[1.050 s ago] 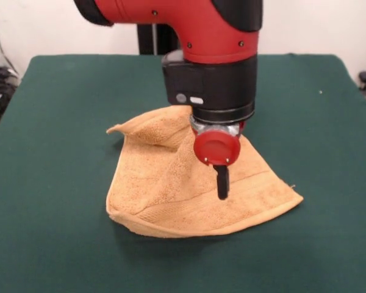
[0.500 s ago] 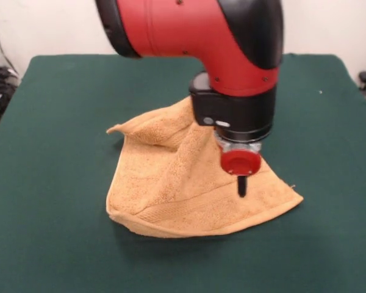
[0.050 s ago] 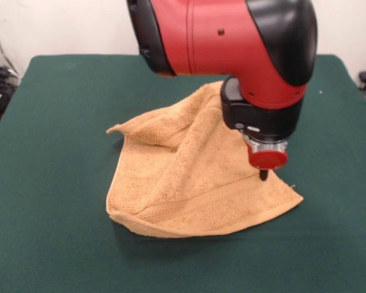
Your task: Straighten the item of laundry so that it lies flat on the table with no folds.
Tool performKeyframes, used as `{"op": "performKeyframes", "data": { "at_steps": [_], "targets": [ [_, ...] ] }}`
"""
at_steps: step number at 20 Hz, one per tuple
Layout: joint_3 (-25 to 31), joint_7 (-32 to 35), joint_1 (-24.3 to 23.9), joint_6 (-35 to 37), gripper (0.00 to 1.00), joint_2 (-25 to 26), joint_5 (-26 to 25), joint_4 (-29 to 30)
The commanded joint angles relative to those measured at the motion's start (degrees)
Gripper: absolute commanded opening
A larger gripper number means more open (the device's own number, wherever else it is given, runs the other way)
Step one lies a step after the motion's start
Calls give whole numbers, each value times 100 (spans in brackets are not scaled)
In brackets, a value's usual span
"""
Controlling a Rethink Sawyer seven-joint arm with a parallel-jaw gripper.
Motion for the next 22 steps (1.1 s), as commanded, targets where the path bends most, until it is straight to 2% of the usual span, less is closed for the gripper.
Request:
{"op": "performKeyframes", "data": {
  "at_steps": [1,6,10,15,18,22],
  "targets": [
    [233,1769,35,-58,0,168,208,80],
    [203,1681,28,-412,0,192,78,66],
    [244,1539,-37,-703,0,36,-15,269],
    [249,1582,-7,-632,0,-20,26,273],
    [500,1506,-173,-1068,0,-29,99,491],
    [1146,1214,-618,-1911,0,96,173,833]
  ]
}}
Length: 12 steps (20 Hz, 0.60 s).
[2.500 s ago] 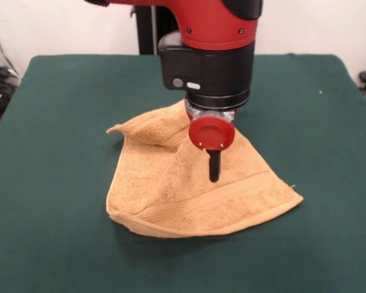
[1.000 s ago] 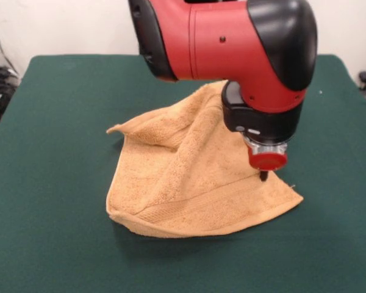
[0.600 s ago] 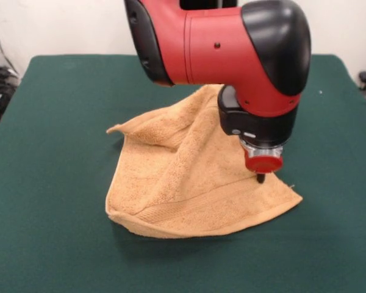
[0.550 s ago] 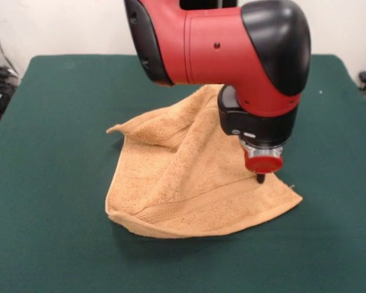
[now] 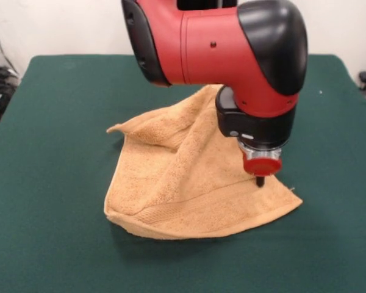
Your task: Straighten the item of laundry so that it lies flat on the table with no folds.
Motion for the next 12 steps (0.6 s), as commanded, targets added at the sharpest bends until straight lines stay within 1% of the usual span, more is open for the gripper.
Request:
{"op": "performKeyframes", "data": {
  "at_steps": [1,3,8,10,11,12],
  "targets": [
    [1214,1140,-600,-1724,0,89,177,839],
    [1570,992,-854,-1968,0,218,183,967],
    [1669,1073,-875,-1775,0,608,152,673],
    [1994,1083,-1039,-2004,0,828,220,725],
    [2258,1022,-1182,-2324,0,954,191,795],
    [2308,1057,-1190,-2411,0,1021,169,776]
  ]
}}
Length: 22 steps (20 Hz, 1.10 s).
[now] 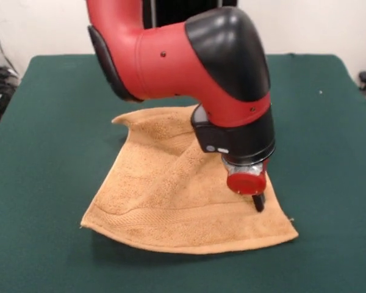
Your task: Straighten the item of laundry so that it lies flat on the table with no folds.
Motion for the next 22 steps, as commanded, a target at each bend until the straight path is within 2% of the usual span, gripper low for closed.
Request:
{"op": "performKeyframes", "data": {
  "at_steps": [1,6,9,16,22],
  "targets": [
    [1275,1095,-203,-1430,0,1034,101,364],
    [1915,1005,-574,-2018,0,1221,-160,527],
    [2169,999,-725,-2110,0,1283,-247,567],
    [2132,1144,-618,-2103,0,1376,-277,343],
    [2031,1136,-611,-2043,0,1264,-308,430]
  ]
}}
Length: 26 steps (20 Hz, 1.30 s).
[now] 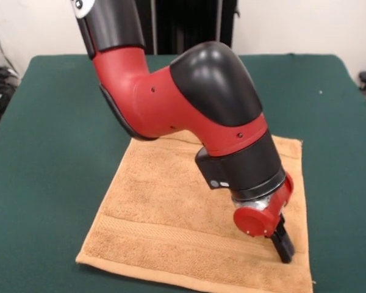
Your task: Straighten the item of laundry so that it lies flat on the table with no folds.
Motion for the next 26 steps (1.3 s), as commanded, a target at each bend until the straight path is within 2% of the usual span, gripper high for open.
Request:
{"op": "performKeyframes", "data": {
  "at_steps": [1,5,12,16,19,23,26],
  "targets": [
    [324,1176,325,-281,0,422,-308,471],
    [109,1341,323,-21,0,-123,-327,922],
    [-564,1615,626,291,0,-970,-336,1197],
    [-628,1821,666,1059,0,-1879,63,1514],
    [-754,1887,735,1762,0,-2351,292,1424],
    [-925,1679,637,2481,0,-2697,241,1245],
    [-1048,1540,555,2531,0,-2687,57,1266]
  ]
}}
